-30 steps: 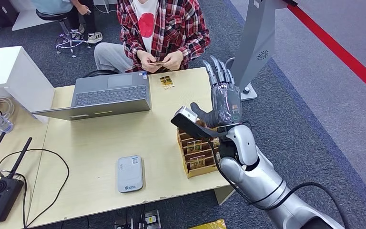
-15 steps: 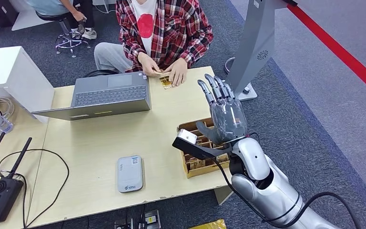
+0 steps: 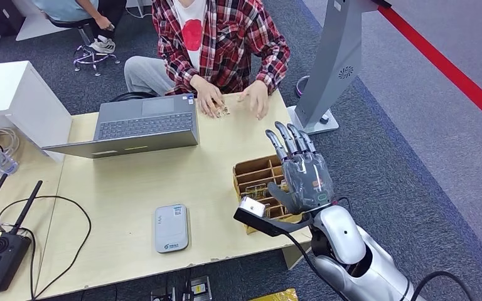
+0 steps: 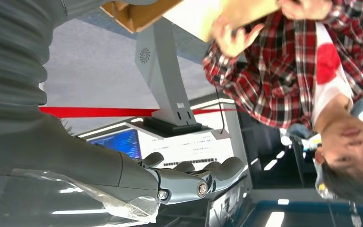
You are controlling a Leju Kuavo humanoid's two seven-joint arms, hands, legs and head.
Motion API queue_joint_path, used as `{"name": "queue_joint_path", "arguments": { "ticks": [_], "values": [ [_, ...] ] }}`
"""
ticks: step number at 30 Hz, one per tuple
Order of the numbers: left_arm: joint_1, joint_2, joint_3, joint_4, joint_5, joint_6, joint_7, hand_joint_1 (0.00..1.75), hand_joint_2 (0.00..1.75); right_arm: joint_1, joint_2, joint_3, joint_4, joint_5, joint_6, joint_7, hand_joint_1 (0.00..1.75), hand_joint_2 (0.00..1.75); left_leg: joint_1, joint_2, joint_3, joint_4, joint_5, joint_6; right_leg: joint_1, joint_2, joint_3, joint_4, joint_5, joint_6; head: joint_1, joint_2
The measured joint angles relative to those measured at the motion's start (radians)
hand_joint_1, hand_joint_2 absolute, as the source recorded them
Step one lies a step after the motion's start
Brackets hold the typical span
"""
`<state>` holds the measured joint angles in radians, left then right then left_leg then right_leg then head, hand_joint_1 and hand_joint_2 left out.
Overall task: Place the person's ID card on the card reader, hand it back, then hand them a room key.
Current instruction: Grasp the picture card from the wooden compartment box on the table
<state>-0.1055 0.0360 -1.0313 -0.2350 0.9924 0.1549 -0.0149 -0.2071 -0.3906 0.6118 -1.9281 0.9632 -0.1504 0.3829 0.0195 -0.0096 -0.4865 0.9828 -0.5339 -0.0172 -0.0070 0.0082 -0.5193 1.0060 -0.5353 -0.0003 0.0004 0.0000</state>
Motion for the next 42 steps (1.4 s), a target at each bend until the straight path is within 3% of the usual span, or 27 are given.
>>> {"name": "queue_joint_path", "arguments": {
  "ticks": [10, 11, 14, 15, 27, 42],
  "values": [
    [0.0, 0.0, 0.016, 0.0, 0.006, 0.0, 0.001, 0.0, 0.0, 0.01, -0.024, 0.002, -0.049, -0.023, 0.077, 0.027, 0.0, 1.75, 0.0, 0.0, 0.0, 0.0, 0.0, 0.0, 0.0, 0.0, 0.0, 0.0, 0.0, 0.0, 0.0, 0.0],
    [0.0, 0.0, 0.017, 0.0, 0.008, 0.0, 0.002, 0.0, 0.0, 0.011, -0.027, 0.002, -0.054, -0.025, 0.087, 0.033, 0.13, 1.75, 0.0, 0.0, 0.0, 0.0, 0.0, 0.0, 0.0, 0.0, 0.0, 0.0, 0.0, 0.0, 0.0, 0.0],
    [0.0, 0.0, 0.018, 0.0, 0.01, 0.0, 0.004, 0.0, 0.0, 0.015, -0.039, 0.007, -0.068, -0.027, 0.118, 0.061, 1.42, 1.75, 0.0, 0.0, 0.0, 0.0, 0.0, 0.0, 0.0, 0.0, 0.0, 0.0, 0.0, 0.0, 0.0, 0.0],
    [0.0, 0.0, 0.018, 0.0, 0.011, 0.0, 0.005, 0.0, 0.0, 0.016, -0.042, 0.01, -0.072, -0.024, 0.127, 0.072, 1.72, 1.75, 0.0, 0.0, 0.0, 0.0, 0.0, 0.0, 0.0, 0.0, 0.0, 0.0, 0.0, 0.0, 0.0, 0.0],
    [0.0, 0.001, 0.027, 0.0, 0.02, 0.002, 0.009, 0.0, 0.0, 0.037, -0.069, 0.035, -0.078, 0.066, 0.155, 0.174, 1.74, 1.75, 0.0, 0.0, 0.0, 0.0, 0.0, 0.0, 0.0, 0.0, 0.0, 0.0, 0.0, 0.0, 0.0, 0.0],
    [0.0, 0.001, 0.042, 0.0, 0.014, -0.001, 0.014, 0.0, 0.0, 0.045, -0.069, 0.072, -0.009, 0.035, 0.146, 0.172, 1.37, 1.75, 0.0, 0.0, 0.0, 0.0, 0.0, 0.0, 0.0, 0.0, 0.0, 0.0, 0.0, 0.0, 0.0, 0.0]
  ]
}}
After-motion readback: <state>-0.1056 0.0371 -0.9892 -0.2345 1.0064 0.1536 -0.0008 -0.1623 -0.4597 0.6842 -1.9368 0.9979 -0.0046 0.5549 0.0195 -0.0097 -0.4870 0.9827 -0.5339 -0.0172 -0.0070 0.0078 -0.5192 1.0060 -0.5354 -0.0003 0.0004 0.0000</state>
